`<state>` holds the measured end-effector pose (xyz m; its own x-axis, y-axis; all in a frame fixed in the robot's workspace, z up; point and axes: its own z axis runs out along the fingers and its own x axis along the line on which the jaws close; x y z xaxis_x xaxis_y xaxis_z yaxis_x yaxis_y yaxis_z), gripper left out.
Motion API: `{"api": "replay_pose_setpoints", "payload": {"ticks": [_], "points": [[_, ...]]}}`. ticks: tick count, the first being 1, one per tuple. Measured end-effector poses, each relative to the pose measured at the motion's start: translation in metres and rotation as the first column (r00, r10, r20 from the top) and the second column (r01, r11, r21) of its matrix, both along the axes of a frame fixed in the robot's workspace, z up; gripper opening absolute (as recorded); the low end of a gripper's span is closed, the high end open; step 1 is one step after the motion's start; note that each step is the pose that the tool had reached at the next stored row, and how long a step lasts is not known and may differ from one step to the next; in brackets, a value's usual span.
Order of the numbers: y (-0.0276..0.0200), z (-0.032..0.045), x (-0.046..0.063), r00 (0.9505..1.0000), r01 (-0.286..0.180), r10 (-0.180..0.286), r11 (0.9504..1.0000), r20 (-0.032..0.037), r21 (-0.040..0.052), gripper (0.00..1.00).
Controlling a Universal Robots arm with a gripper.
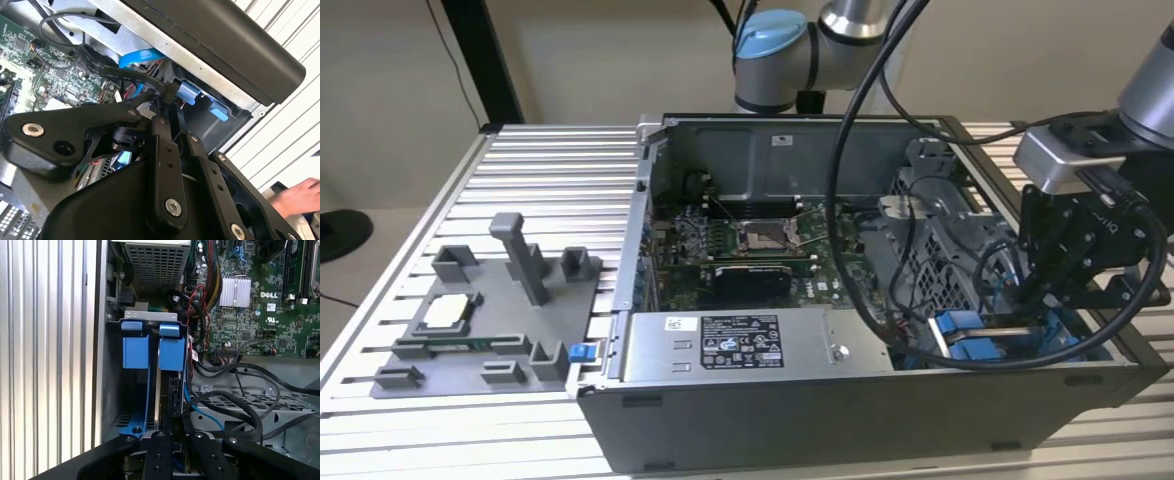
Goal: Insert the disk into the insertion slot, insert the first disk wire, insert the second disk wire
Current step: 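Insert the first disk wire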
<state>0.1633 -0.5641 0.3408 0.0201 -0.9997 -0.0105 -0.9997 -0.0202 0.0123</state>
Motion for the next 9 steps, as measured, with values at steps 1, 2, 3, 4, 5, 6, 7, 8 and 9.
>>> {"api": "replay_pose_setpoints", "payload": {"ticks": [1,2,3,4,5,6,7,8,9], "points": [[0.0000,-0.0003,0.0000,1.0000,0.000,0.000,1.0000,0.0001,-0.0002,0.00],[0.0000,-0.0007,0.0000,1.0000,0.000,0.000,1.0000,0.0002,-0.0001,0.00],[0.0000,-0.0012,0.0000,1.0000,0.000,0.000,1.0000,0.0004,0.0000,0.00],[0.0000,-0.0015,0.0000,1.0000,0.000,0.000,1.0000,0.0005,0.0000,0.00],[0.0000,-0.0019,0.0000,1.0000,0.001,-0.001,1.0000,0.0005,0.0002,0.00],[0.0000,-0.0021,0.0000,1.0000,0.001,-0.001,1.0000,0.0008,0.0001,0.00],[0.0000,-0.0023,0.0000,1.0000,0.001,-0.001,1.0000,0.0012,-0.0001,0.00],[0.0000,-0.0025,0.0000,1.0000,0.001,-0.001,1.0000,0.0017,-0.0001,0.00],[0.0000,-0.0026,0.0000,1.0000,0.001,-0.001,1.0000,0.0018,0.0000,0.00]]}}
